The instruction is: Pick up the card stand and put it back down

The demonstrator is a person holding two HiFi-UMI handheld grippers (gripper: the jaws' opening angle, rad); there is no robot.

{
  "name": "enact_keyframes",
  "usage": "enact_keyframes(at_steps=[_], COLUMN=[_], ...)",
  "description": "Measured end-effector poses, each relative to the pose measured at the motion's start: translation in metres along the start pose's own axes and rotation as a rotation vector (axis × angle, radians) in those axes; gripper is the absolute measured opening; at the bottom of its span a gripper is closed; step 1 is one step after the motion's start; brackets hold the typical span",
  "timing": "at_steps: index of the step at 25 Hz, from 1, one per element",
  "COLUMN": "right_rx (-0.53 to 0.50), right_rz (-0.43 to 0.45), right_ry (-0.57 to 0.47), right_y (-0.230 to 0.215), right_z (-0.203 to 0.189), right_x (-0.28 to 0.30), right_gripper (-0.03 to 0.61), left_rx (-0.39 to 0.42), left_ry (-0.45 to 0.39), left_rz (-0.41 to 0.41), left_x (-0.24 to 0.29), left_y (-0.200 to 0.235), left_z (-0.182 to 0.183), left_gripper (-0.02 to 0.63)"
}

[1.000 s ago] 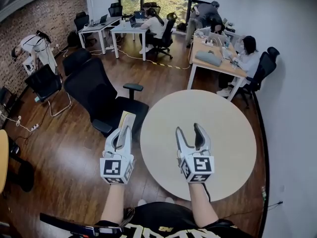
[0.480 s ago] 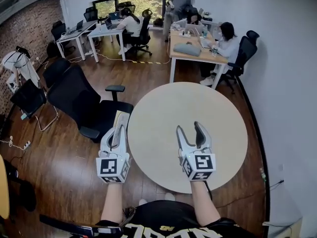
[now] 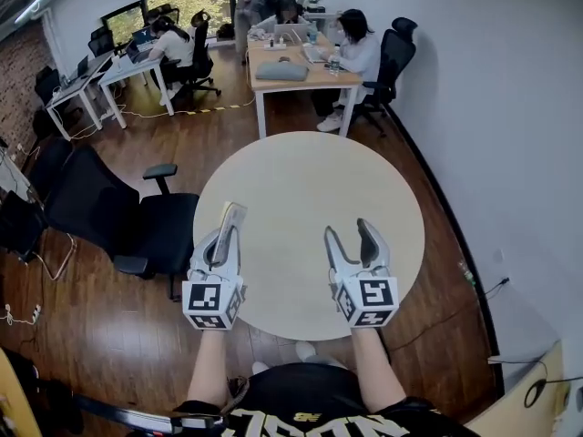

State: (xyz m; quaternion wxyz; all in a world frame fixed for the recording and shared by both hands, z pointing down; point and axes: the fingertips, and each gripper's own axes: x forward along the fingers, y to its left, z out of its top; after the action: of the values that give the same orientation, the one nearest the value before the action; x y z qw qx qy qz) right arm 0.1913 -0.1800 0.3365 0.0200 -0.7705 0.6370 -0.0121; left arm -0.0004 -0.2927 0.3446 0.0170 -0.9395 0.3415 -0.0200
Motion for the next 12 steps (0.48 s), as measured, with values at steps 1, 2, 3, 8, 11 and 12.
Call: enact_keyframes(at_steps=[1, 2, 3, 8, 11, 12], right_rx=[0.002, 0.005, 0.009, 0.041, 0.066, 0.076], right_rz=[-0.020, -0.040, -0.059, -0.127, -0.147, -0.150], right_ry=[0.006, 0.013, 0.022, 0.080, 0.119, 0.131], right_y=[-0.009, -0.017, -0.023, -0.057, -0.072, -0.077], right_z=[-0.003, -0.005, -0.009, -0.032, -0.047, -0.052], right_x=[-0.004, -0.009, -0.014, -0.031, -0.035, -0.034], right_gripper=[0.276, 0.276, 0.276, 0.275, 0.275, 0.273], left_rx=[-0.006, -0.012, -0.019, -0.026, -0.003, 0.008], left_ry=[0.016, 0.031, 0.046, 0.098, 0.127, 0.138], left_rz=[-0.018, -0.038, -0.060, -0.145, -0.182, -0.195], left_x=[0.008, 0.015, 0.021, 0.054, 0.075, 0.084], left_y=[-0.007, -0.014, -0.021, -0.048, -0.056, -0.057], left_z=[-0.004, -0.009, -0.014, -0.032, -0.042, -0.047], left_gripper=[0.018, 0.018, 0.018, 0.018, 0.017, 0.018])
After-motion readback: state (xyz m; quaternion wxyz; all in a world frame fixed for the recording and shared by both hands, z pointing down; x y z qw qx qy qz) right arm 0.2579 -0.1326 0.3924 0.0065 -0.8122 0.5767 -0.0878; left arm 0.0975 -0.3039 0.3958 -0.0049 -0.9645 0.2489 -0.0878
